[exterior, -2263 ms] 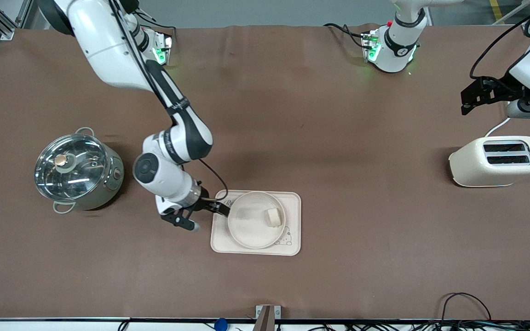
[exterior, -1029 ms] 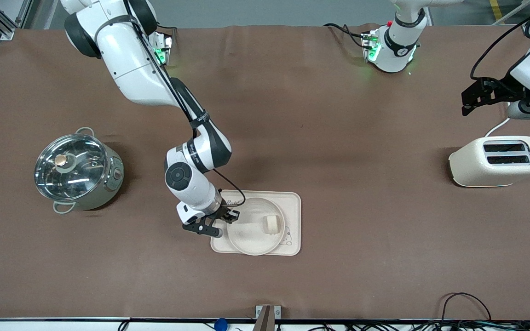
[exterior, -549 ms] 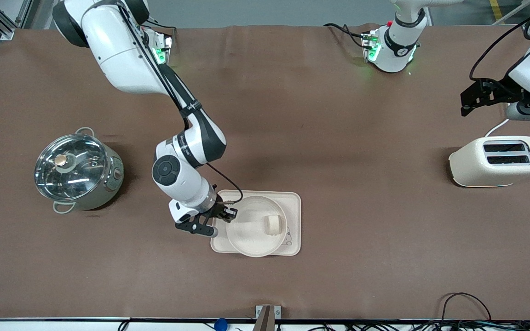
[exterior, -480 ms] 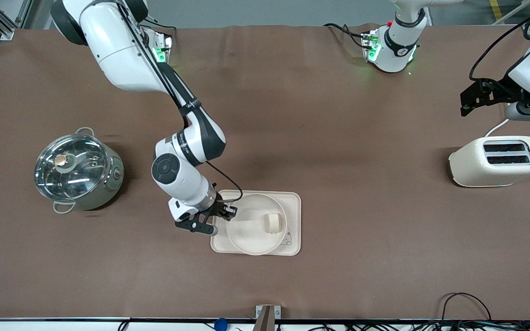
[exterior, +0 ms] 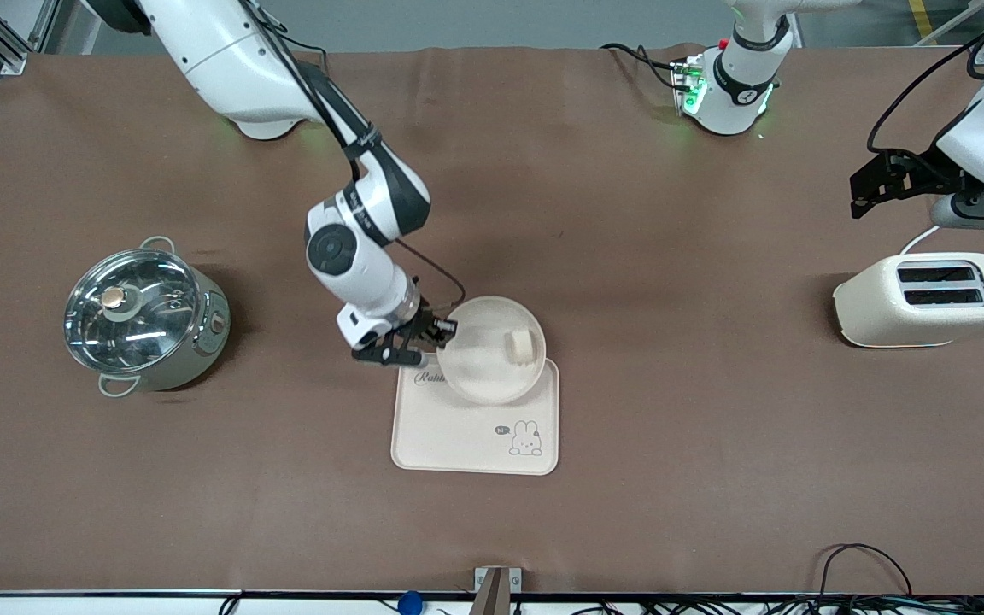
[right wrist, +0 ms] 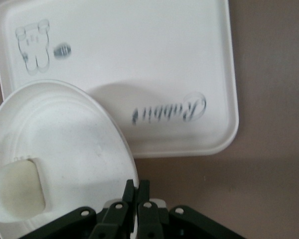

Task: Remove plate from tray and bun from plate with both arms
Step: 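Lift the plate with the bun off the tray with the right gripper, then lower the plate onto the table while the left gripper reaches toward it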

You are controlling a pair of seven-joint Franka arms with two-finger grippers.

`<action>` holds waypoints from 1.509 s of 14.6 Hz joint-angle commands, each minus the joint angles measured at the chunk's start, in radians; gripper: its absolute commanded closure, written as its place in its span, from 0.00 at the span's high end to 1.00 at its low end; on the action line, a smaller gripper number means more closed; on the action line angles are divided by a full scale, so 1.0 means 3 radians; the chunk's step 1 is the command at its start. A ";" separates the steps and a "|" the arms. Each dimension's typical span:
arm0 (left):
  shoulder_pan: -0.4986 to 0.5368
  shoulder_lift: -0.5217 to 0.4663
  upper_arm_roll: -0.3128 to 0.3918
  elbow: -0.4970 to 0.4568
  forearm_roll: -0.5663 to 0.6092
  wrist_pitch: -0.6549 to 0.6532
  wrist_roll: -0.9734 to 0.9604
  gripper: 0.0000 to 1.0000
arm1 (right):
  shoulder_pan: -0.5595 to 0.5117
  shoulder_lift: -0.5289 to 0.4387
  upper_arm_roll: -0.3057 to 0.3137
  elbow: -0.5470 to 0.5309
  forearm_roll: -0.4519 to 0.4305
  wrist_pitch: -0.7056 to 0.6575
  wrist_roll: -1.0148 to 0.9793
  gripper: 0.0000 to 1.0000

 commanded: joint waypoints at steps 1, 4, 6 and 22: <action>-0.0017 0.0055 -0.0001 -0.0005 -0.0020 -0.0014 -0.0017 1.00 | -0.0049 -0.0482 0.0178 -0.1063 0.0026 0.0667 -0.0240 0.00; -0.0038 0.0101 -0.0011 -0.0102 -0.0051 0.0012 -0.0210 1.00 | -0.0044 -0.0565 0.0220 -0.1377 0.0026 0.0879 -0.0363 0.00; -0.0063 0.0152 -0.0072 -0.0168 -0.0061 0.0037 -0.0435 1.00 | -0.0019 -0.0560 0.0225 -0.1377 0.0026 0.0890 -0.0363 0.00; -0.0426 0.1154 -0.0752 -0.0317 -0.0030 0.1253 -0.2316 1.00 | -0.0728 -0.0881 0.0194 -0.0913 0.0026 -0.0197 -0.0246 1.00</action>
